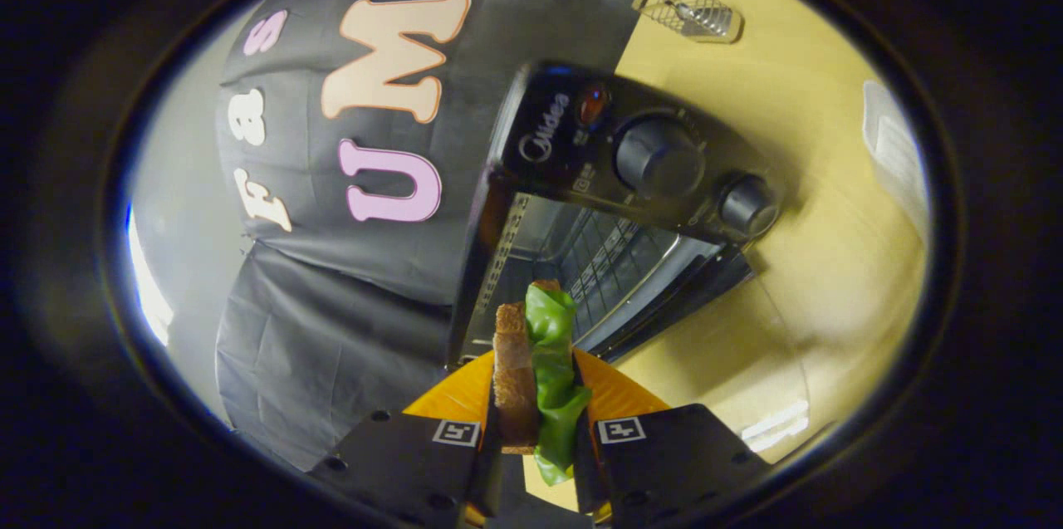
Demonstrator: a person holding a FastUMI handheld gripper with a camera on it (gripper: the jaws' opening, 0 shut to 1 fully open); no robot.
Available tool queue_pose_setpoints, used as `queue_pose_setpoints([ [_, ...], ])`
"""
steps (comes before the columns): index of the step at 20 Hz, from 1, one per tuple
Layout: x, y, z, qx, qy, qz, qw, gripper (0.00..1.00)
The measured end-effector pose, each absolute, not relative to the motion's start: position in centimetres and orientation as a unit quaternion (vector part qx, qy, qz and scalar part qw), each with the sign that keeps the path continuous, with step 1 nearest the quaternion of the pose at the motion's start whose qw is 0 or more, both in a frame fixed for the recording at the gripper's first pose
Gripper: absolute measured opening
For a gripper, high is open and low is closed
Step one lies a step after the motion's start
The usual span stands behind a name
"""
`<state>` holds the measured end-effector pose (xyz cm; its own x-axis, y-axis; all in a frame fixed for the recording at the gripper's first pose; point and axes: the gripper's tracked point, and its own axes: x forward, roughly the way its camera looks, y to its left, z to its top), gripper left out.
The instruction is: Open the toaster oven, put the food inside, and close the toaster oven door.
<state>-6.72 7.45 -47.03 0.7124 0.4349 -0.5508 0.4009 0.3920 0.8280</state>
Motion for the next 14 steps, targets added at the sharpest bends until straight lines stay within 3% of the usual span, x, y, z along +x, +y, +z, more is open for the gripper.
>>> queue_pose_setpoints([
  [14,0.9,8.7,-52.0,0.576,0.315,-0.044,0.753,0.37],
])
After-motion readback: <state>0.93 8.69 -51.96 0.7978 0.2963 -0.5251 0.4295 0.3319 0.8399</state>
